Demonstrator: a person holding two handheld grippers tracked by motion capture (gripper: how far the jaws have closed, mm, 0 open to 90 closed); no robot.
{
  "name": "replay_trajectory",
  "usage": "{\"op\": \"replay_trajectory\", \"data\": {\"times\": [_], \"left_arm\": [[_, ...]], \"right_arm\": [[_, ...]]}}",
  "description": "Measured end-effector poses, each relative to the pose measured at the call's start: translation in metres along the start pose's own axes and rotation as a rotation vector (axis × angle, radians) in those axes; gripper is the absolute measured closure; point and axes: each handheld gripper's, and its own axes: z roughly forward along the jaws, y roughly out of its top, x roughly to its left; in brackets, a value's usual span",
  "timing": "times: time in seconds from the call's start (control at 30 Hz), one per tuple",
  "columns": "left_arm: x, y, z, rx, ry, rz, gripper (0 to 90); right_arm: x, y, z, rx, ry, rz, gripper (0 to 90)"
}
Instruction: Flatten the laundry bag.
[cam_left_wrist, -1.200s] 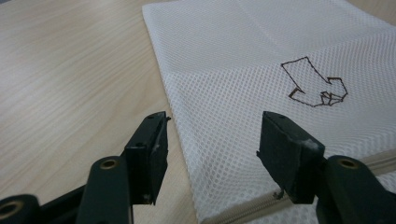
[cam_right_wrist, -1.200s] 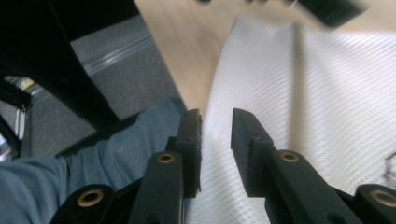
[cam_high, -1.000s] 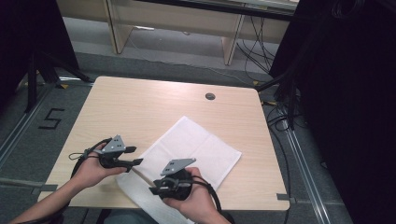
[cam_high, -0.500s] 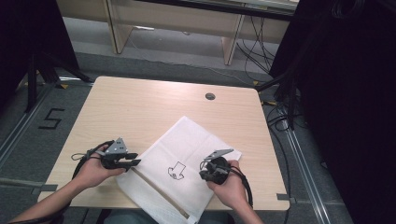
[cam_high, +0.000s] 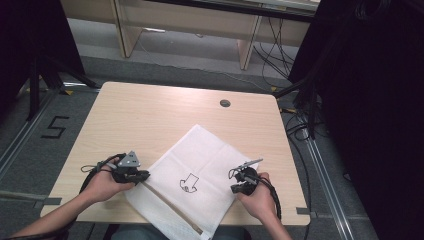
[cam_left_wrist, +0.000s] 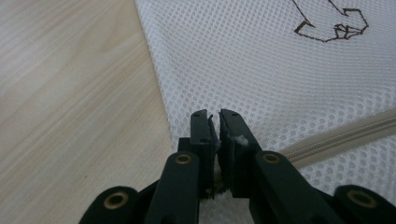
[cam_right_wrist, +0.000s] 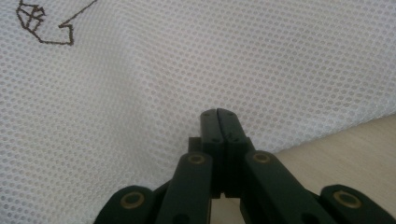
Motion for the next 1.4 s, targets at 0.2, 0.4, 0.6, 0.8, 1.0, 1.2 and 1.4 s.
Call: {"op": "replay_trajectory", "data": {"times": [0.2, 0.4, 0.6, 0.8, 1.0, 1.2, 1.4], "left_arm": [[0.0, -0.001, 0.001, 0.007, -0.01, -0.008, 83.4], [-0.001, -0.001, 0.002, 0.017, -0.009, -0.019, 83.4], [-0.001, -0.001, 0.002, 0.02, -0.021, -0.023, 83.4], [-0.002, -0.002, 0.002, 0.02, -0.021, -0.029, 83.7], [-0.001, -0.002, 0.003, 0.026, -0.02, -0.028, 84.0], [-0.001, -0.002, 0.002, 0.031, -0.022, -0.029, 84.0], [-0.001, -0.002, 0.002, 0.034, -0.024, -0.03, 84.0]], "right_arm": [[-0.003, 0.0, 0.008, 0.03, -0.005, -0.002, 90.0], [-0.003, 0.002, 0.011, 0.041, -0.013, 0.004, 90.0], [-0.004, 0.008, 0.014, 0.043, -0.037, -0.01, 90.0], [-0.006, 0.013, 0.015, 0.043, -0.049, 0.005, 90.0], [-0.011, 0.025, 0.021, 0.037, -0.066, 0.008, 90.0], [-0.016, 0.035, 0.025, 0.039, -0.074, 0.012, 90.0], [-0.017, 0.047, 0.029, 0.039, -0.091, 0.029, 90.0]]}}
